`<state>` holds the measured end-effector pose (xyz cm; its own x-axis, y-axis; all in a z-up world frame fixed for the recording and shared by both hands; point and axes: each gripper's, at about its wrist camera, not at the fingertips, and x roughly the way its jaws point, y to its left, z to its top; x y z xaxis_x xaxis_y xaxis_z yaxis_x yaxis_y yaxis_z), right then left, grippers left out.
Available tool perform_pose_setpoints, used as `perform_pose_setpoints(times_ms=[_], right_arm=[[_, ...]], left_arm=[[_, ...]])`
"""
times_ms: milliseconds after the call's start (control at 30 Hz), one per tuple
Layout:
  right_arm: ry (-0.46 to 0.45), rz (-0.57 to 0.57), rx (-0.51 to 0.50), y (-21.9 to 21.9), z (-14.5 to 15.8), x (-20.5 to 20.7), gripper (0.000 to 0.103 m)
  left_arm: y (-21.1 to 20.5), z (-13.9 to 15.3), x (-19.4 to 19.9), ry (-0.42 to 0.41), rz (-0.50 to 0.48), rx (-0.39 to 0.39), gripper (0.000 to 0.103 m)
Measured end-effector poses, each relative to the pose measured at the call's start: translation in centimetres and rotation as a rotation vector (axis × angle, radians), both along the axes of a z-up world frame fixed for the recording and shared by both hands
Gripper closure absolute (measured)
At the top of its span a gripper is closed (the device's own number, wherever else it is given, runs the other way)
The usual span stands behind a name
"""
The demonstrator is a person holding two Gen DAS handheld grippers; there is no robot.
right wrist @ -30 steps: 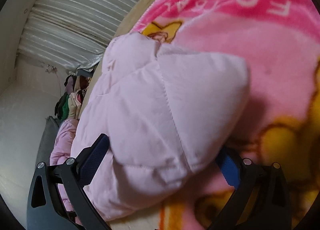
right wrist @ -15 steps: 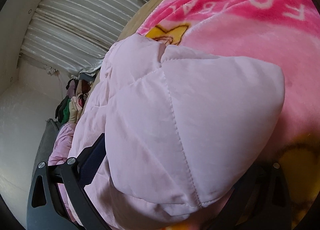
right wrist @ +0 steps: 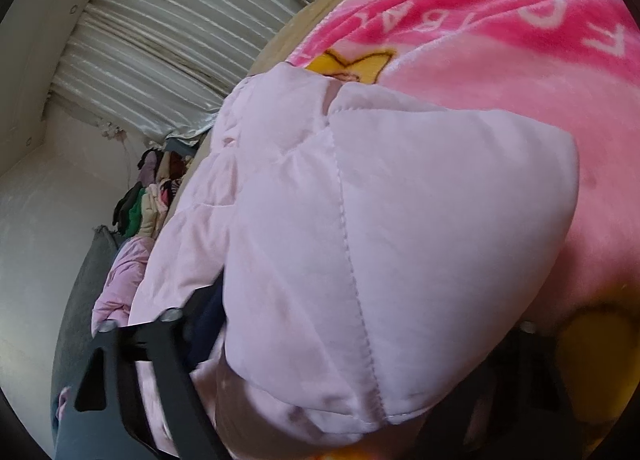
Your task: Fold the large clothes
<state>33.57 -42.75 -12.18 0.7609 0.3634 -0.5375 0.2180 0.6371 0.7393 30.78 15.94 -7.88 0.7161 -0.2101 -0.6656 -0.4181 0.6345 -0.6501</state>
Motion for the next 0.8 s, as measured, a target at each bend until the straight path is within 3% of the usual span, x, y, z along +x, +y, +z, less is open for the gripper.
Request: perform_pose_setpoints(times_ms=[67,167,300,533,800], right_arm=[[-0.016,0.014,-0.015,0.3,0.4,-0.1,0.048],[-0.043,0.063,-0.099,1.2,2.3,0.1,0.064],[-0.081,0.137,-0.275,2.7,5.2,0.1,0.074],[-0.174,0.227,-0.507,5.5,9.2,-1.6,0.079],[-0.254,0.262,-0.583,5.8,11.6,-5.0,0.08]], left_arm=[[-0.9,1.3,0.0,-0.023,-0.036,0.084,0.042],[-1.5,2.5,0.3,-0.028,-0.087,0.136,0.057],[-2.0,4.3,0.5,-0.036,-0.144,0.216,0.07],[-2.1,6.7,0.6,-0.06,-0.189,0.328,0.076],[-2.3,9.3,-1.6,-0.112,-0.225,0.409,0.078]])
